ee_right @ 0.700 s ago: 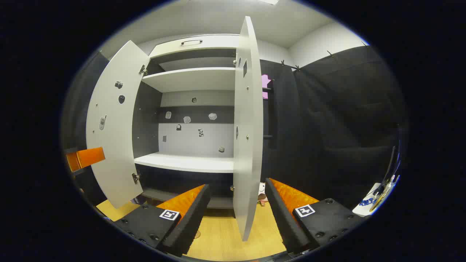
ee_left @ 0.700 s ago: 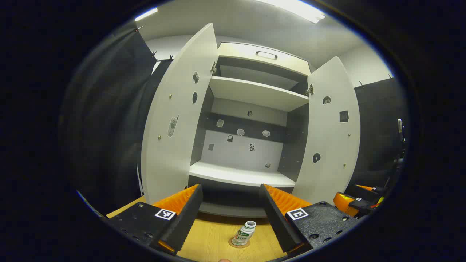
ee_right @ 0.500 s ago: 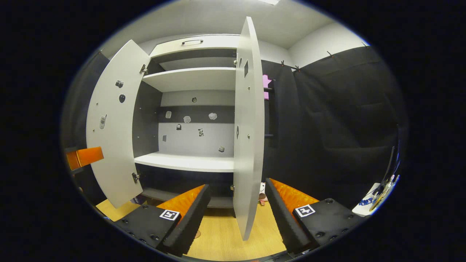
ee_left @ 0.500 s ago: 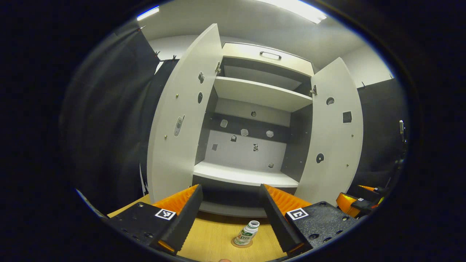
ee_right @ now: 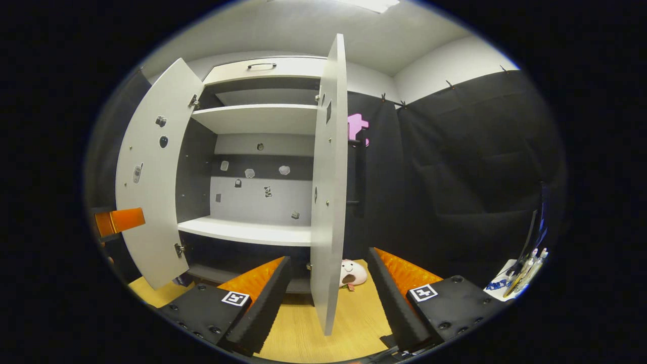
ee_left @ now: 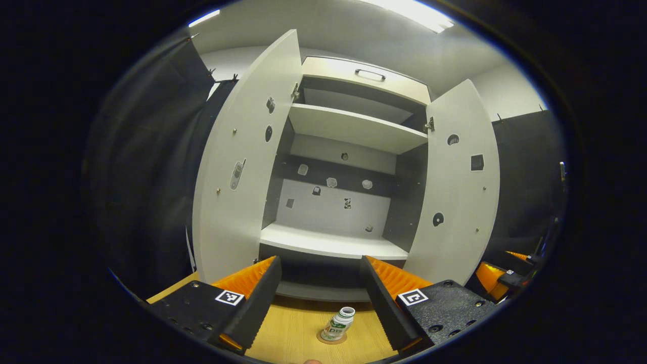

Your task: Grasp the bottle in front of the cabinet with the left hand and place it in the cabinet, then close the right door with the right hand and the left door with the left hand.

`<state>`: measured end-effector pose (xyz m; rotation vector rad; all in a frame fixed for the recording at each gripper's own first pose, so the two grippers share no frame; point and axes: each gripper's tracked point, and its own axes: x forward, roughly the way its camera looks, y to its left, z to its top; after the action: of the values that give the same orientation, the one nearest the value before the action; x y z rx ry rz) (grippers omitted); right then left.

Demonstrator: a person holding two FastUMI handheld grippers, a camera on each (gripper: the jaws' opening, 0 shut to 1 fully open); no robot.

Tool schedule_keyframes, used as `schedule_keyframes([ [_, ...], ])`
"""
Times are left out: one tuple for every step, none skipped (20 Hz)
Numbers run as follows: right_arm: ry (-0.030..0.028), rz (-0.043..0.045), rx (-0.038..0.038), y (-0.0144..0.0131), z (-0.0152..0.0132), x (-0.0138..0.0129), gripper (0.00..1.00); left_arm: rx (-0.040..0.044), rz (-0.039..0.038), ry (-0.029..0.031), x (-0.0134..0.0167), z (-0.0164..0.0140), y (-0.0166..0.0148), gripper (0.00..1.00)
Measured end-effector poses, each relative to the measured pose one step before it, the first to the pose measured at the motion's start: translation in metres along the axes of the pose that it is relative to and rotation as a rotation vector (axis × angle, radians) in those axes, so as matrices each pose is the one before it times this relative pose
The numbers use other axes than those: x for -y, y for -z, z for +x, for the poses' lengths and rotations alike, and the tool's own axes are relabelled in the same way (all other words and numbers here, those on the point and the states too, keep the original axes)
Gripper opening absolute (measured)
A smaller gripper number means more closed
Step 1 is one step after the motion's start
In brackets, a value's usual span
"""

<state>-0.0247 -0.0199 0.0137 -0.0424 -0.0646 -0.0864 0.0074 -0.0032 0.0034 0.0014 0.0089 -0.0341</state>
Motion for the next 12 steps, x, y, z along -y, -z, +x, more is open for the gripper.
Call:
schedule_keyframes([
  [0.00023,-0.00171,-0.00169,0.00051,-0.00083,0.00083,0.99,0.00556,0.00359,-0.00125,0.00128,-0.00116,-0.00185,0.95],
  [-0.00155,-0.00104,-0.00379,0.00108,0.00071,0.00053,0.99,0.00449,0.00164,-0.00243,0.00108,-0.00123,-0.0026,0.95],
  [-0.00349,-0.00029,-0.00212,0.00043,-0.00041,-0.00038,0.99,0.00337,0.00103,-0.00107,0.00148,-0.00153,-0.0015,0.95],
  [-0.00332,0.00126,0.00294,-0.00067,-0.00037,-0.00001,0.99,0.00415,0.00257,0.00054,0.00113,-0.00234,-0.00146,0.95],
  [-0.00218,0.00064,0.00373,-0.0001,-0.00004,0.00023,0.99,0.00249,0.0057,-0.00161,0.0,-0.00188,-0.00058,0.95],
  [-0.00175,-0.0024,0.00255,0.0,0.0,0.00012,0.99,-0.00089,0.00509,-0.00284,-0.00059,-0.00118,0.0008,0.95],
  [-0.00207,-0.00395,0.00127,-0.00016,-0.00072,-0.00035,0.99,-0.00538,0.00482,-0.0025,-0.00016,-0.00156,0.00195,0.95],
  [-0.00294,-0.00358,0.00158,-0.00031,-0.00047,-0.00046,0.99,-0.00444,0.00225,-0.00358,-0.00049,-0.00079,0.0019,0.95],
  [-0.00432,-0.00273,0.00138,0.00108,-0.00133,-0.00081,0.99,-0.00207,0.00086,-0.002,-0.00045,-0.00083,0.00204,0.95],
  [-0.00301,-0.00112,0.00021,0.00034,-0.00051,-0.0007,0.99,-0.00004,0.00079,-0.00022,-0.00028,-0.00008,0.00205,0.95],
  [-0.0016,-0.00055,-0.00357,0.00173,-0.0016,0.00037,0.91,0.00292,0.00123,-0.0003,0.00093,0.00137,0.00366,0.95],
  [0.00149,0.00047,-0.00515,0.00288,-0.00085,0.00012,0.99,0.00335,0.0013,0.00257,0.00127,0.00168,0.0051,0.95],
])
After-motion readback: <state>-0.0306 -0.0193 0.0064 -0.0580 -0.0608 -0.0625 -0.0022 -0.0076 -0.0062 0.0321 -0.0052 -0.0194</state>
